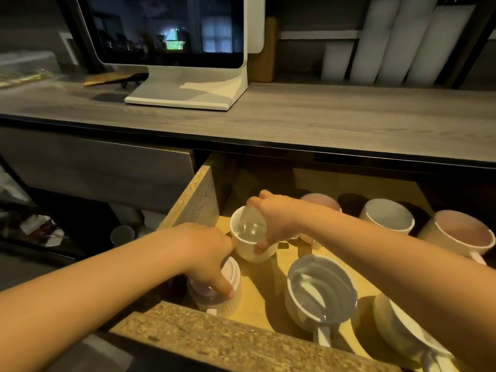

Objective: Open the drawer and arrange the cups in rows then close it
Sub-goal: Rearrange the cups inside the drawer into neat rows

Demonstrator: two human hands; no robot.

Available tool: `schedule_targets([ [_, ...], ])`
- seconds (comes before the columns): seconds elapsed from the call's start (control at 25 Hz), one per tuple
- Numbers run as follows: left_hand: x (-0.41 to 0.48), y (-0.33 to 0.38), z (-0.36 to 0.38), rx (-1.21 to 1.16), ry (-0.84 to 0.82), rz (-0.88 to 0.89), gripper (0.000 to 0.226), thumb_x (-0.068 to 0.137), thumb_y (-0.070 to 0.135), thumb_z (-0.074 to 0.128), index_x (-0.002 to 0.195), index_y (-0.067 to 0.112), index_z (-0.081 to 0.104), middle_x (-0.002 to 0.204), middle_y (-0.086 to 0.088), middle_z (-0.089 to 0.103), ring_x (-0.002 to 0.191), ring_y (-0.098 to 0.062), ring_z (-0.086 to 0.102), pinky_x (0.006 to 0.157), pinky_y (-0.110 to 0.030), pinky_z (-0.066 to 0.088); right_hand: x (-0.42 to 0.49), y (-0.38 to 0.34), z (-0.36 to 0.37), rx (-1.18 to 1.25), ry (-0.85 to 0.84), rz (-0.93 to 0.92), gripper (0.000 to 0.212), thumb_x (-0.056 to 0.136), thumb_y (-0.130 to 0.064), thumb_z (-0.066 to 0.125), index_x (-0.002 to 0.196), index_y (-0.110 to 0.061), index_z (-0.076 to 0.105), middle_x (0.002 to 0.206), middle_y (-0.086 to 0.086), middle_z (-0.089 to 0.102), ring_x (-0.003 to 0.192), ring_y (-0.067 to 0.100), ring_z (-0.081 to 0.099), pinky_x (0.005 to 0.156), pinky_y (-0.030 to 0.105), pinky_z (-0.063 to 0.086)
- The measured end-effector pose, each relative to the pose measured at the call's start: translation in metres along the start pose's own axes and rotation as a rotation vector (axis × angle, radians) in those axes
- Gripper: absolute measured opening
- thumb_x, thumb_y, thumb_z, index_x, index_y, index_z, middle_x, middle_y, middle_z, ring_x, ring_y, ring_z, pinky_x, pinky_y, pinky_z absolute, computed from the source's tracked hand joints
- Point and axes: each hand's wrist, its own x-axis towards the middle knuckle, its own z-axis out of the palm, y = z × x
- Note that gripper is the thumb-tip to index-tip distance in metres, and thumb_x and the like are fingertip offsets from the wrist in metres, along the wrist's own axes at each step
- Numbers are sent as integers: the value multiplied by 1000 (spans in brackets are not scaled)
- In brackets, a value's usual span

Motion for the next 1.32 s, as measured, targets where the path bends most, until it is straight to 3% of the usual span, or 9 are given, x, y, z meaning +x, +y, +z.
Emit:
schedule_targets([
  [0.2,7,5,11,-36,-42,-6,61,70,50,73,114,18,47,102,-1,54,84,-16,50,71,-29,44,-4,-5,3,-16,39,153,98,65,-59,73,141,-14,30,133,8,41,113,28,51,88,38,50],
  [0.4,-3,-11,-5,-47,132,-15,61,67,47,75,114,21,48,107,0,56,92,-17,55,77,-29,51,-4,1,-11,71,-134,32,99,73,-30,78,149,-32,13,157,0,18,139,31,27,108,47,36],
  [0.48,-11,-20,-17,-40,252,-10,68,68,49,74,122,21,44,114,-1,54,99,-16,53,82,-29,50,-2,3,-12,64,-125,12,97,72,-29,79,148,-33,18,152,0,26,135,29,33,106,44,40],
  [0.64,-23,-37,-38,-88,426,-17,76,68,47,74,130,22,37,119,-1,48,102,-14,46,83,-28,46,-1,3,-12,27,-73,67,94,65,-46,80,143,-28,30,133,3,41,118,27,49,93,38,47],
  [0.88,-7,-46,-41,-201,659,-24,84,66,49,74,134,23,33,123,-3,44,101,-14,41,82,-29,42,-2,-10,-12,-132,-128,232,97,66,-66,67,143,-19,31,132,8,43,112,28,51,87,38,48],
  [1.08,5,-45,-33,-273,813,-59,87,67,46,75,138,22,30,135,-6,39,120,-25,40,94,-38,42,-6,0,-17,9,-207,152,101,70,-43,78,148,-28,16,149,4,28,132,31,38,102,45,42],
  [1.16,5,-48,-31,-291,852,-90,89,66,45,76,138,21,30,136,-7,38,121,-26,39,95,-39,41,-7,-1,-18,7,-167,109,96,69,-40,79,146,-27,23,142,4,38,125,28,44,96,40,46],
  [1.32,3,-52,-29,-327,909,-124,89,65,45,77,137,21,30,135,-8,39,120,-27,39,92,-39,41,-9,-11,-13,31,-46,131,88,64,-56,75,136,-20,39,124,5,52,105,23,54,82,32,53],
])
